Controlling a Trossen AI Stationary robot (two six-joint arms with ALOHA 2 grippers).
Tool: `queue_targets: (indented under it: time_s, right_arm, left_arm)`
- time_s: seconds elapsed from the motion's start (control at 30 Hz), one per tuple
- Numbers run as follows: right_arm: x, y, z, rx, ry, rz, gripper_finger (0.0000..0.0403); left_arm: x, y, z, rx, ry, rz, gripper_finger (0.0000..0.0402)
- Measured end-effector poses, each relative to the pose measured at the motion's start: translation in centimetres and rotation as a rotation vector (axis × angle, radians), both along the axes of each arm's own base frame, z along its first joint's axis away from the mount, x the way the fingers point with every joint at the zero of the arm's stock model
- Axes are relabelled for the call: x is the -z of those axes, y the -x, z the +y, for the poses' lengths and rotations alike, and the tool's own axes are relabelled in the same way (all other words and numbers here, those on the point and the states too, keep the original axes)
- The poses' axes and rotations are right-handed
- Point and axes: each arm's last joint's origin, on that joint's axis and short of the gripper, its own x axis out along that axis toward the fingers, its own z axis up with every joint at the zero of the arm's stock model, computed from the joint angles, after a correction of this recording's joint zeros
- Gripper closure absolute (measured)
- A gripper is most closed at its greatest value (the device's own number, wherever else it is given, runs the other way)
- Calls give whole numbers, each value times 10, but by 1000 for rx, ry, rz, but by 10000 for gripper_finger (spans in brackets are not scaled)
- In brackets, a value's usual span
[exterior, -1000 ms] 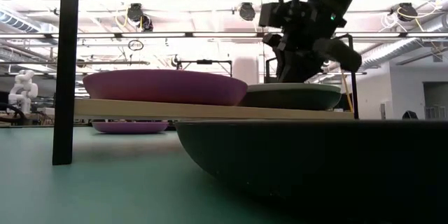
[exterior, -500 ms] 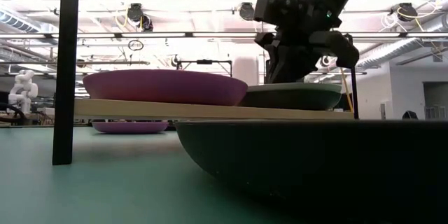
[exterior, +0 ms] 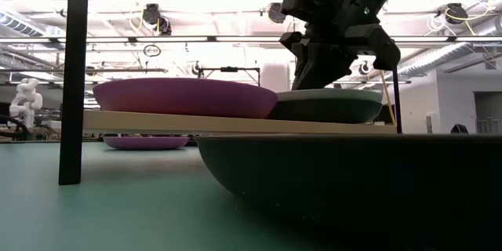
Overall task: Place and stack plates onto a shelf
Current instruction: Stack the green plate on top of the black plate on the shelf, then stack the blue plate on top of the violet plate on the shelf
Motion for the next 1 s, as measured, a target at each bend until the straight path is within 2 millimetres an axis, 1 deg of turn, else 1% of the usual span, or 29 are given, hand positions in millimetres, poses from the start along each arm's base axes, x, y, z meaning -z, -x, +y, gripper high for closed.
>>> queue_targets:
  time_s: [0.17,0.27,0.43,0.63,0.87,1.0]
  right_arm:
    - [-5,1,0,14,23,-27,403]
    - [-17,6,-2,32,36,-54,403]
    - [-42,20,1,54,-4,-118,403]
    - [-68,37,15,85,-92,-204,403]
    - [-93,62,38,123,-13,-322,403]
    - [-104,75,47,165,42,-386,403]
  left_arm:
    - [0,0,0,0,0,1,133]
    - [1,0,0,0,-2,8,133]
    - [1,0,0,-1,-2,8,133]
    - [1,0,1,-18,-7,7,133]
    - [3,1,2,-81,-18,23,133]
    - [4,2,3,-91,-11,32,133]
